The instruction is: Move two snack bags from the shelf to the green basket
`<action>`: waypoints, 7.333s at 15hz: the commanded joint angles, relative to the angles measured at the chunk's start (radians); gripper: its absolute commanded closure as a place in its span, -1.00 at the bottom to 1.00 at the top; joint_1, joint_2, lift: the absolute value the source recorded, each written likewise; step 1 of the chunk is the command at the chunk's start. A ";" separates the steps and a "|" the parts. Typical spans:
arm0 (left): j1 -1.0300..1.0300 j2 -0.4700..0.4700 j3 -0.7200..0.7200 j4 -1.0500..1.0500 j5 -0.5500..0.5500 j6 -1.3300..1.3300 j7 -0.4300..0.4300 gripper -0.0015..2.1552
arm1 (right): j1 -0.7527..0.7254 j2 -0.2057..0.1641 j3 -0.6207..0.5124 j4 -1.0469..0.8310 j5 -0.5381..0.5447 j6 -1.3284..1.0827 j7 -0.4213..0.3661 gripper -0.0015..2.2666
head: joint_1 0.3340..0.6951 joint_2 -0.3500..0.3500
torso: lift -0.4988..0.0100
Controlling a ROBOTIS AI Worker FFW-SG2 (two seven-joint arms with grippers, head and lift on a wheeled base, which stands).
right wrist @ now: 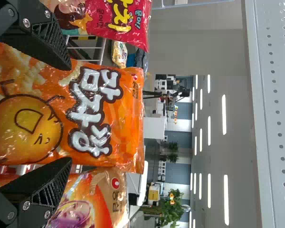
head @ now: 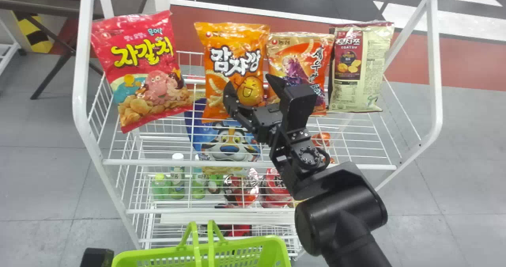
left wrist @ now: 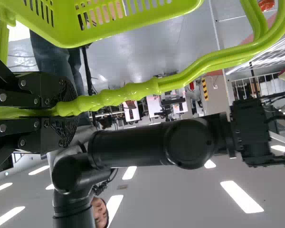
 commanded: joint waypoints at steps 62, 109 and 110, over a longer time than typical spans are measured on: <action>-0.010 -0.015 0.002 -0.060 0.000 -0.039 0.031 0.96 | 0.481 -0.137 -0.189 -0.746 -0.293 1.280 0.265 -0.95 | 1.00 -0.72 | 0.89; -0.045 -0.012 0.018 -0.039 -0.015 -0.015 0.039 0.96 | 0.228 -0.080 -0.497 -0.606 -0.537 0.823 0.178 0.93 | 1.00 -1.00 | 0.89; -0.048 -0.012 0.014 -0.039 -0.015 -0.015 0.039 0.96 | 0.254 -0.080 -0.525 -0.651 -0.572 0.900 0.179 0.93 | 1.00 -1.00 | 0.89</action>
